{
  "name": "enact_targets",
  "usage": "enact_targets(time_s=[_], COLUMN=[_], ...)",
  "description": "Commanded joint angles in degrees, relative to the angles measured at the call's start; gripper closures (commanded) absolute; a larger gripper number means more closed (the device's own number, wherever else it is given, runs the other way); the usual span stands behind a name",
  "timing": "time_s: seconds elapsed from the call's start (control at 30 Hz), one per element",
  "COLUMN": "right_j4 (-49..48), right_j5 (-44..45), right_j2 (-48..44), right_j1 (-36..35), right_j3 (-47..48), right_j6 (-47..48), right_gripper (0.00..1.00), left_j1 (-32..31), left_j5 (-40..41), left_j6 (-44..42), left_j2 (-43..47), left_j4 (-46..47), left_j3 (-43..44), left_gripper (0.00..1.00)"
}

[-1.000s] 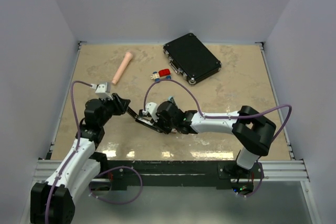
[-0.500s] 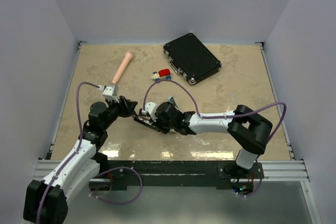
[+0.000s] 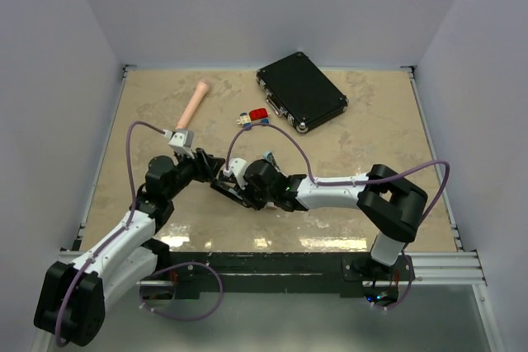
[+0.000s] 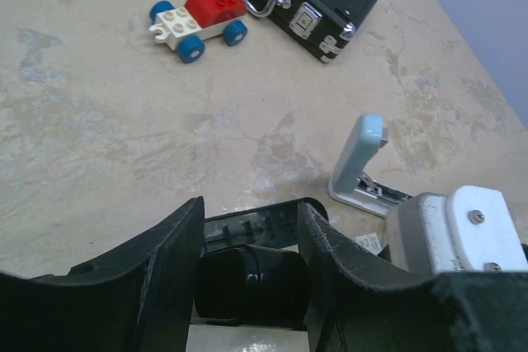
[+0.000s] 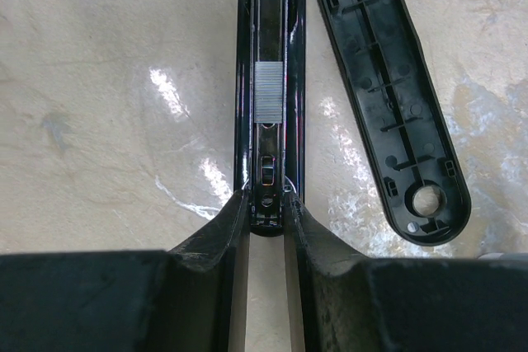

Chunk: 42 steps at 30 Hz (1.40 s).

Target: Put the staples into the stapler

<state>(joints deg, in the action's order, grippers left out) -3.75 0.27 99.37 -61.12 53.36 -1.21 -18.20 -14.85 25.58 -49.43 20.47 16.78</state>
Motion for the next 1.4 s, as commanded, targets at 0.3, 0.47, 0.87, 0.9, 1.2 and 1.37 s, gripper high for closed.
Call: enact_targets(time_s=[0.3,0.47,0.87,0.9,1.2,1.37], right_j4=[-10.9,-11.5,-10.4,-9.8,-0.4,10.9], right_j5=[-1.9,-1.2,-0.4,-0.4,-0.4,-1.0], right_j2=[0.6,0.0,-0.7,-0.7,-5.1,-2.2], right_j1=[-0.1,-0.1,0.0,0.0,0.1,0.1], right_j3=[5.9,4.4,0.9,0.8,2.1,12.3], right_j6=[-3.2,-4.1,-5.1,-5.1,-3.3,0.7], right_gripper=[0.88,0.86,0.66,0.61,0.28,0.29], left_j1=[-10.4,-10.3,-9.6,-9.6,-9.6,-9.6], left_j5=[-10.1,-3.7,29.9,31.8,47.6,52.5], left_j6=[5.5,7.5,7.5,7.5,-2.5,-13.2], left_j2=[-0.2,3.0,17.1,19.3,30.0,31.2], left_j4=[-3.2,-5.4,-24.7,-26.3,-31.1,-28.8], left_j3=[5.4,4.9,6.3,6.3,8.6,10.4], left_gripper=[0.42,0.4,0.36,0.36,0.34,0.33])
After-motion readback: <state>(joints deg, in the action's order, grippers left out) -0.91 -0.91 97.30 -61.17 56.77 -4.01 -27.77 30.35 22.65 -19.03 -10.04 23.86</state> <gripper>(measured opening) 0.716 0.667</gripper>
